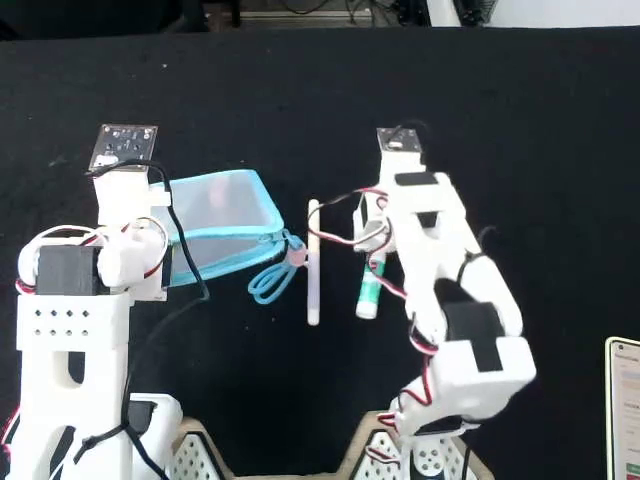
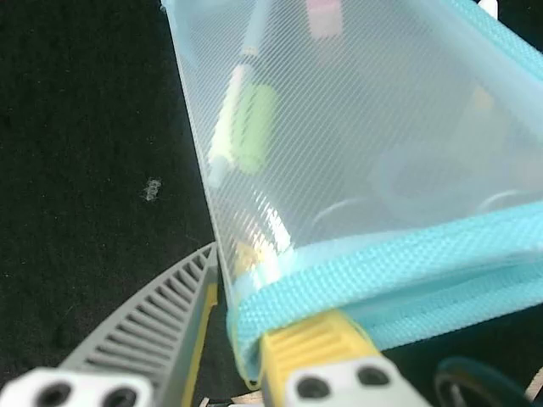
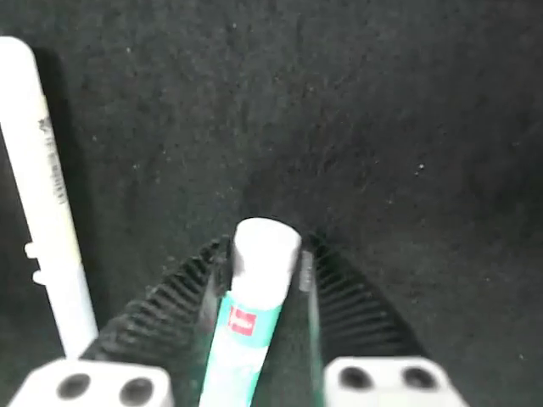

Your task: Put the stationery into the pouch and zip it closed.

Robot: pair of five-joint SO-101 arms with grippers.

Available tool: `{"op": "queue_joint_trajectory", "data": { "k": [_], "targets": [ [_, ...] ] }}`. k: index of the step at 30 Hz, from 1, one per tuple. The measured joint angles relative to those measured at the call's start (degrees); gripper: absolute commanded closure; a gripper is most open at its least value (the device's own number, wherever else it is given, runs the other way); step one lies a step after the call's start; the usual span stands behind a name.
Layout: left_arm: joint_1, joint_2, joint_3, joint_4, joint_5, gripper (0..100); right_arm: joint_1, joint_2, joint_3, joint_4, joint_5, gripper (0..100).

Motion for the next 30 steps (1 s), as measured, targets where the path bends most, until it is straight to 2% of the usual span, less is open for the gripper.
{"op": "queue_joint_trajectory", "data": {
  "k": [5, 9, 17, 20, 24, 27, 30],
  "targets": [
    [0.00, 0.00, 0.00, 0.00, 0.00, 97, 0.00, 5.10, -4.84, 5.27, 0.18, 87.4],
    [0.00, 0.00, 0.00, 0.00, 0.00, 97, 0.26, 8.18, -8.35, 8.26, 0.35, 98.8],
    [0.00, 0.00, 0.00, 0.00, 0.00, 97, 0.26, 8.79, -10.55, 10.29, 5.27, 98.7],
    [0.00, 0.00, 0.00, 0.00, 0.00, 97, 0.26, 6.33, -10.55, 10.29, 11.52, 98.4],
    [0.00, 0.00, 0.00, 0.00, 0.00, 97, -0.44, 4.66, -10.55, 10.73, 25.93, 97.1],
    [0.00, 0.00, 0.00, 0.00, 0.00, 97, -0.35, 4.57, -10.55, 13.89, 34.99, 87.3],
    [0.00, 0.00, 0.00, 0.00, 0.00, 97, -0.35, 4.57, -10.55, 17.49, 37.45, 81.3]
  ]
}}
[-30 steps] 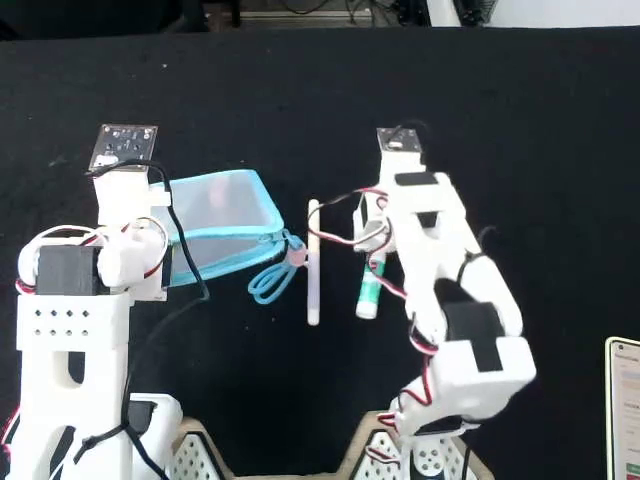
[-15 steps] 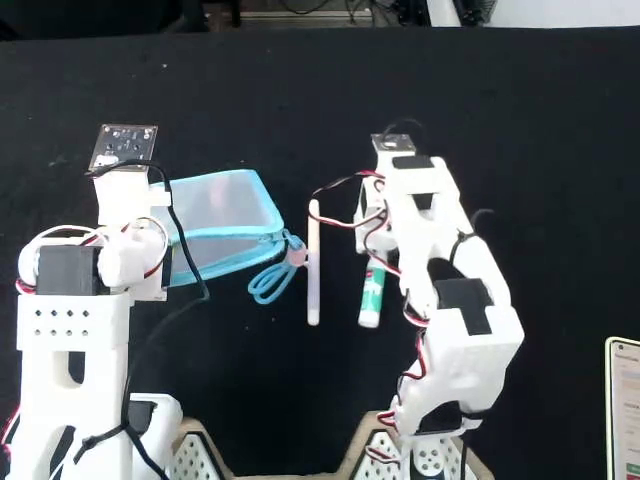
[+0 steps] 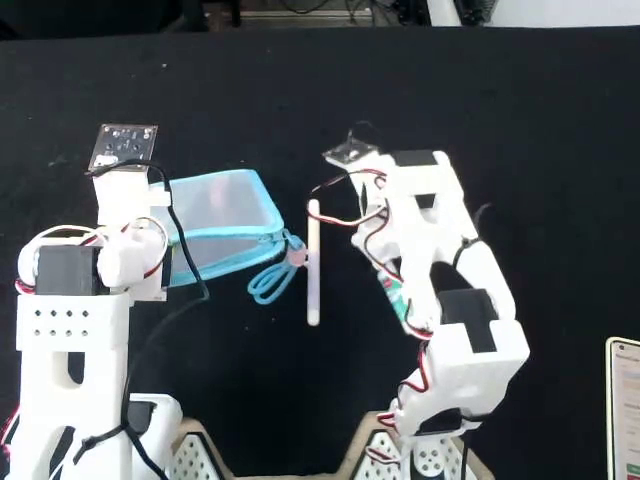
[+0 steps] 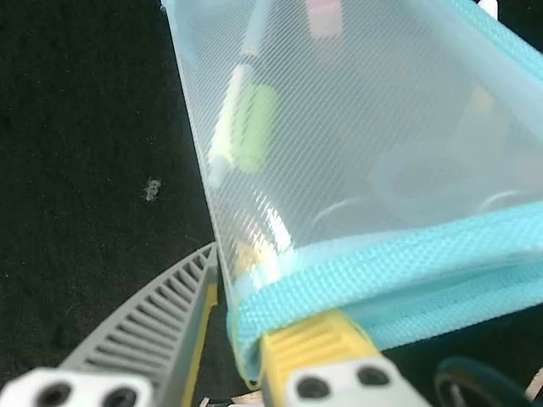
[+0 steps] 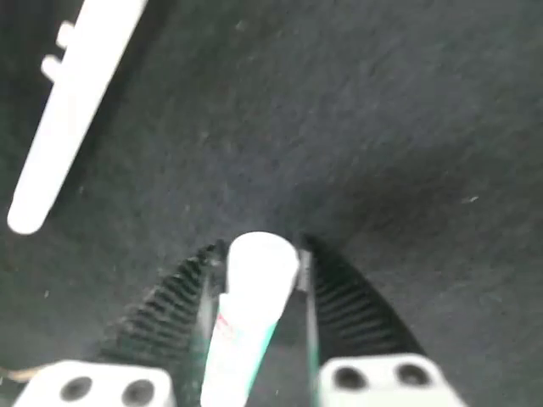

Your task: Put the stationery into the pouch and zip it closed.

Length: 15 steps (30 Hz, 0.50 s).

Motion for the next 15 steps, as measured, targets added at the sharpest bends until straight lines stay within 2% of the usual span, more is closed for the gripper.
{"op": "queue_joint_trajectory", "data": {
  "k": [10, 13, 15],
  "targets": [
    [0.00, 0.00, 0.00, 0.00, 0.00, 97, 0.00, 5.19, -0.35, 1.49, 0.35, 87.6],
    [0.00, 0.00, 0.00, 0.00, 0.00, 97, 0.00, 5.54, -0.44, 1.49, -0.26, 97.9],
    [0.00, 0.00, 0.00, 0.00, 0.00, 97, 0.00, 5.63, -0.70, 1.58, -1.67, 97.5]
  ]
}}
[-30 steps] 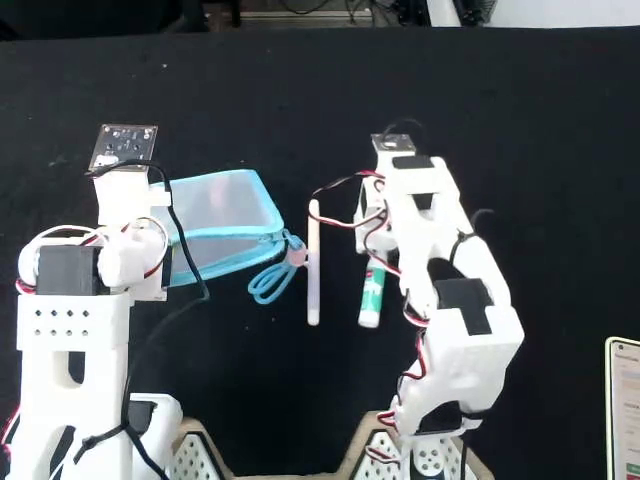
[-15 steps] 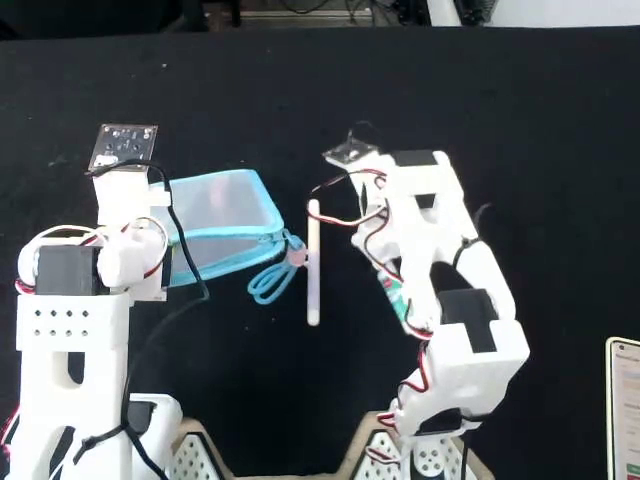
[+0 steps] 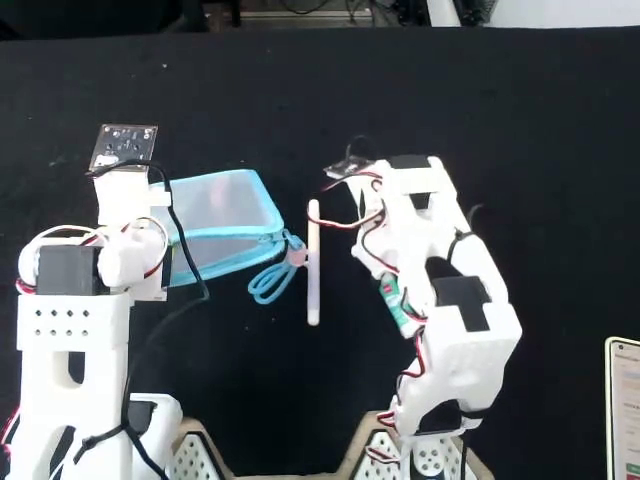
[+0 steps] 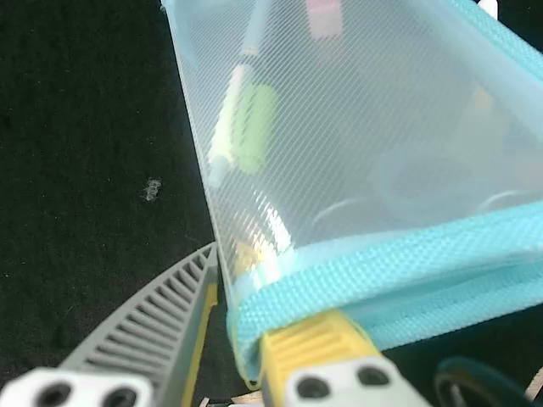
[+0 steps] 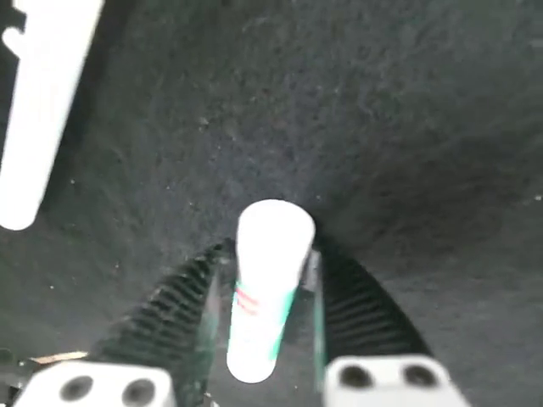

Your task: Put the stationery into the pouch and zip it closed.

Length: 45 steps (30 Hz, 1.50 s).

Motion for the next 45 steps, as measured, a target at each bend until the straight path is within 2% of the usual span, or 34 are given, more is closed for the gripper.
{"op": "queue_joint_trajectory", "data": {
  "k": [6, 13, 18, 22, 35, 40, 45],
  "targets": [
    [0.00, 0.00, 0.00, 0.00, 0.00, 97, 0.00, -3.52, -3.43, 3.78, -3.25, 98.8],
    [0.00, 0.00, 0.00, 0.00, 0.00, 97, -0.88, -21.89, -4.31, 10.29, -3.52, 98.8],
    [0.00, -0.09, 0.62, -0.09, 0.00, 97, -5.19, -37.63, -3.16, 10.99, -6.95, 98.7],
    [0.00, -0.18, 0.70, -0.09, 0.00, 97, -13.01, -51.08, -3.16, 10.64, -11.69, 98.7],
    [0.00, -0.18, 0.70, -0.09, 0.00, 97, -41.85, -79.38, 14.42, -13.80, -18.90, 98.7],
    [0.00, -0.18, 0.70, -0.09, 0.00, 97, -43.96, -88.00, 25.67, -25.41, -18.90, 98.7],
    [0.00, -0.18, 0.70, -0.09, 0.00, 97, -44.31, -94.77, 41.14, -44.22, -18.99, 98.7]
  ]
}}
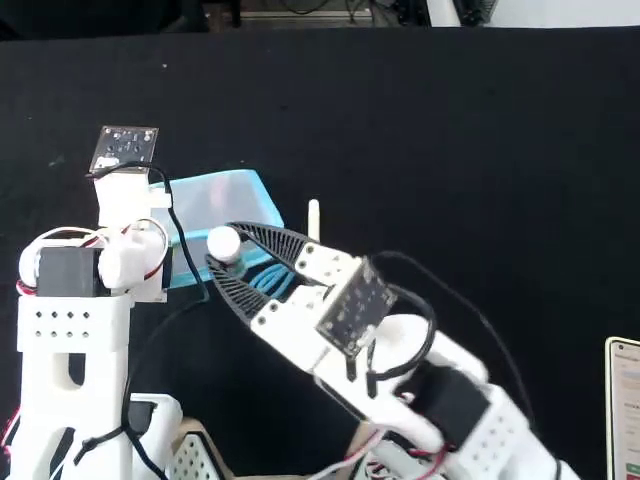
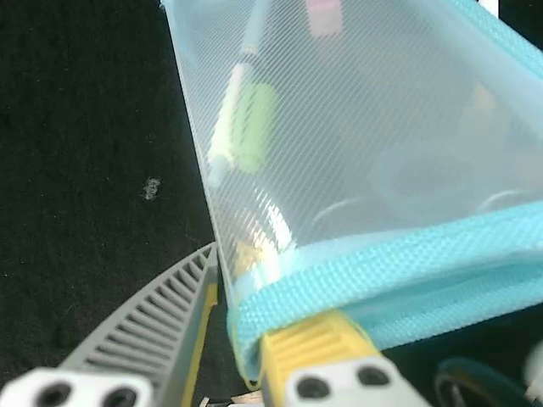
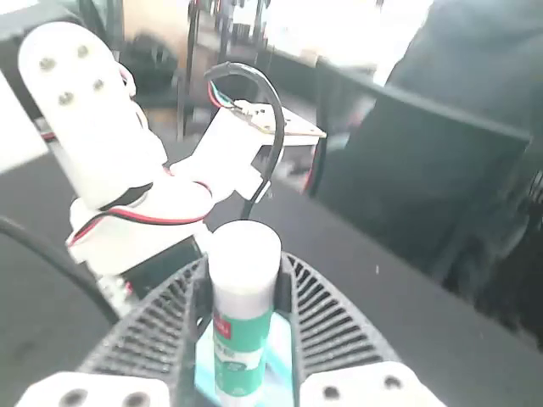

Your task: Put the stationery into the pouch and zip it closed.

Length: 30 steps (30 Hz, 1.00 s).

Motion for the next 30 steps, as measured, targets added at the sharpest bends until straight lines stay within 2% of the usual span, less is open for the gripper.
{"op": "queue_joint_trajectory", "data": {
  "k": [5, 12, 19, 22, 24, 27, 30],
  "targets": [
    [0.00, 0.00, 0.00, 0.00, 0.00, 97, 0.00, -3.34, 14.59, -16.97, 0.00, 98.7],
    [0.00, 0.00, 0.00, 0.00, 0.00, 97, 0.26, -3.69, 23.38, -30.07, 0.26, 98.7],
    [0.09, 0.00, 0.00, 0.00, 0.00, 97, 2.11, 4.31, 30.07, -42.29, 12.04, 98.6],
    [0.09, 0.00, 0.00, 0.00, 0.00, 97, 2.11, 5.45, 30.15, -42.73, 14.59, 98.0],
    [0.09, 0.00, 0.00, 0.00, 0.00, 97, 1.85, 5.63, 29.80, -40.18, 15.12, 93.3],
    [0.09, 0.00, 0.09, 0.00, 0.00, 97, 0.26, 5.71, 26.37, -31.30, 15.30, 84.4],
    [0.09, 0.00, 0.09, 0.00, 0.00, 97, -0.79, 5.71, 21.45, -20.31, 15.12, 81.8]
  ]
}}
